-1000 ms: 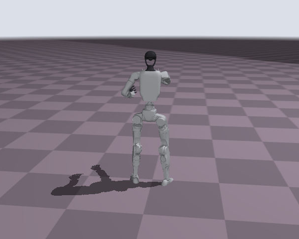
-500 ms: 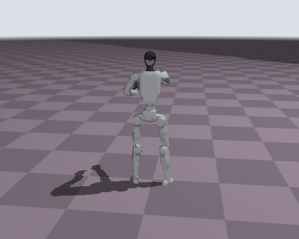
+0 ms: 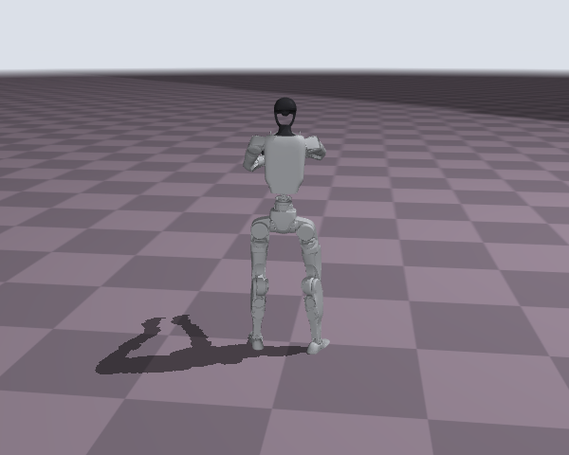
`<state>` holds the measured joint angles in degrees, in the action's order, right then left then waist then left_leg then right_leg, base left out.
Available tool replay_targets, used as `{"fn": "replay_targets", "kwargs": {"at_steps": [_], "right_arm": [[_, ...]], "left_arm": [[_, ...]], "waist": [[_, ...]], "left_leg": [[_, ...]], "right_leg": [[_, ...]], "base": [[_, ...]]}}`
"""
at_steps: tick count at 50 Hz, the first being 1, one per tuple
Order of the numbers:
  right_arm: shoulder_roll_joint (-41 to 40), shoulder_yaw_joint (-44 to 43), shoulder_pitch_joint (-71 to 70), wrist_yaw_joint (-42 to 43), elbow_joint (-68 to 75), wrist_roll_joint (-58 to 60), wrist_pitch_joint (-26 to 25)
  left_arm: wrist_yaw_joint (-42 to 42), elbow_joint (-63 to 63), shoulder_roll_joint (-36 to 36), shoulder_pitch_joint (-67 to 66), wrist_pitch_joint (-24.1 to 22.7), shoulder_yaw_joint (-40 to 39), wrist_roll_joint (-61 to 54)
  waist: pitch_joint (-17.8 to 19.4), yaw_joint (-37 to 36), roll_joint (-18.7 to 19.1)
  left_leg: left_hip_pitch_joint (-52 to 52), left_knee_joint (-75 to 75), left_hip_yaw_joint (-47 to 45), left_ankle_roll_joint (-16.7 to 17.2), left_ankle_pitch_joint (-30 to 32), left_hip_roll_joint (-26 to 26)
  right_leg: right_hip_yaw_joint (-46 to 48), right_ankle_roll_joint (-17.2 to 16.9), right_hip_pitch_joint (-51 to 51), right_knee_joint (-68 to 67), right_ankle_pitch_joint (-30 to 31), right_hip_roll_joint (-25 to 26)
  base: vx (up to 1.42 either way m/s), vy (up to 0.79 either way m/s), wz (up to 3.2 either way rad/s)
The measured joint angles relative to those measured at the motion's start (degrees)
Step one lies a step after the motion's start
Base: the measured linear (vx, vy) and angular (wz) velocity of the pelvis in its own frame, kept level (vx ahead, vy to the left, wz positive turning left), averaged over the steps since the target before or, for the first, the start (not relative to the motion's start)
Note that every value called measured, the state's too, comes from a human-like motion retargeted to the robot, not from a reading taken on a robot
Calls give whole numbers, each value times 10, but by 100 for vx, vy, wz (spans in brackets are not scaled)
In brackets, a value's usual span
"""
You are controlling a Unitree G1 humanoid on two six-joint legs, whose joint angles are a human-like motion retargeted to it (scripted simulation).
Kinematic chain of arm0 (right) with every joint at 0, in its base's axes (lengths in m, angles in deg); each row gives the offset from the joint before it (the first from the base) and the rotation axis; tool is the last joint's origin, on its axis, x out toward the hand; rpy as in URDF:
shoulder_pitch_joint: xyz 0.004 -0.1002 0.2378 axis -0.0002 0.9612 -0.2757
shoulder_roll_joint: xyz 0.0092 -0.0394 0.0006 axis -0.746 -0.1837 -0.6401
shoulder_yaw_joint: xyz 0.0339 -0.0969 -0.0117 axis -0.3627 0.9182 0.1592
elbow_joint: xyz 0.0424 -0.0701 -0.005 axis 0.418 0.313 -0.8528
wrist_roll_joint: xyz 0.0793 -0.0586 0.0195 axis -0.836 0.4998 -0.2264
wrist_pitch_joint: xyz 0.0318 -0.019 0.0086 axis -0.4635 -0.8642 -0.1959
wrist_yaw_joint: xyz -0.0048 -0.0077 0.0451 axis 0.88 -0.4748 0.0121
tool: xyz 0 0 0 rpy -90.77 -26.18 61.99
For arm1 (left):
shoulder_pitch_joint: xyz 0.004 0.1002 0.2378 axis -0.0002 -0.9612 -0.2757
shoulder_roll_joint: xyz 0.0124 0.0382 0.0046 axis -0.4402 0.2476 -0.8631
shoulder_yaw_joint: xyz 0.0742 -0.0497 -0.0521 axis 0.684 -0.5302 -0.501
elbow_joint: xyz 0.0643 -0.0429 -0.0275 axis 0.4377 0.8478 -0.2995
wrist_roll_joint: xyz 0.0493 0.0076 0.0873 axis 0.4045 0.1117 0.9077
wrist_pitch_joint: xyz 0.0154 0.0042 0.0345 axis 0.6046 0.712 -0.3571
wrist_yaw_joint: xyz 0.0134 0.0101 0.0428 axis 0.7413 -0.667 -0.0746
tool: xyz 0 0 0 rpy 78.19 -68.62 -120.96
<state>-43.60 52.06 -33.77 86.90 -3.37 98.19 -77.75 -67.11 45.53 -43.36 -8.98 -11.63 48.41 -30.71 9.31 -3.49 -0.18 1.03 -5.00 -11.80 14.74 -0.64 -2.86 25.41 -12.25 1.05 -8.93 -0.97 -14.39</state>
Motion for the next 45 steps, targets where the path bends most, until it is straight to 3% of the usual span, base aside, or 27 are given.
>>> {"fn": "replay_targets", "kwargs": {"at_steps": [8,13,20,27,31,35,40,45], "right_arm": [[13,-45,15,-4,-11,40,-23],[25,-46,20,0,-15,47,-26],[12,-35,24,3,-8,40,-19],[4,0,9,6,10,10,9],[2,4,7,-1,15,6,4],[-17,-18,6,22,39,67,-11],[-10,-35,4,-2,0,60,-24],[-10,-40,-6,8,-4,74,-36]], "left_arm": [[107,-322,-105,-366,-14,-49,-23],[147,-370,-125,-483,-9,-70,-40],[41,-266,-47,-265,-25,-58,-2],[-50,27,22,57,-5,-43,76],[-58,69,27,88,0,-24,83],[-25,-105,-7,-45,-33,-42,47],[44,-371,-87,-343,-55,-68,38],[76,-461,-131,-580,-67,-96,26]], "waist": [[7,-57,5],[13,-67,2],[16,-8,-4],[18,37,-12],[16,32,-9],[23,13,-6],[30,-15,-6],[38,-37,-10]], "left_leg": [[21,2,-48,-9,-13,-3],[21,5,-62,-11,-17,-3],[6,0,-34,-9,-6,-1],[-11,0,-6,3,4,2],[-11,0,-10,3,4,3],[1,0,-32,1,-2,-2],[14,0,-73,2,-11,-6],[19,2,-107,3,-17,-9]], "right_leg": [[-49,-9,3,13,9,9],[-63,-14,8,21,15,11],[-36,-7,9,19,13,7],[-6,-8,12,9,9,0],[-9,-11,12,12,11,0],[-31,-13,11,22,15,8],[-70,-20,16,36,25,18],[-102,-28,25,50,35,26]], "base": [[5,-2,-54],[1,-1,-22],[-6,0,34],[-6,1,38],[0,0,-7],[3,-3,-51],[5,-2,-72],[2,-1,-62]]}}
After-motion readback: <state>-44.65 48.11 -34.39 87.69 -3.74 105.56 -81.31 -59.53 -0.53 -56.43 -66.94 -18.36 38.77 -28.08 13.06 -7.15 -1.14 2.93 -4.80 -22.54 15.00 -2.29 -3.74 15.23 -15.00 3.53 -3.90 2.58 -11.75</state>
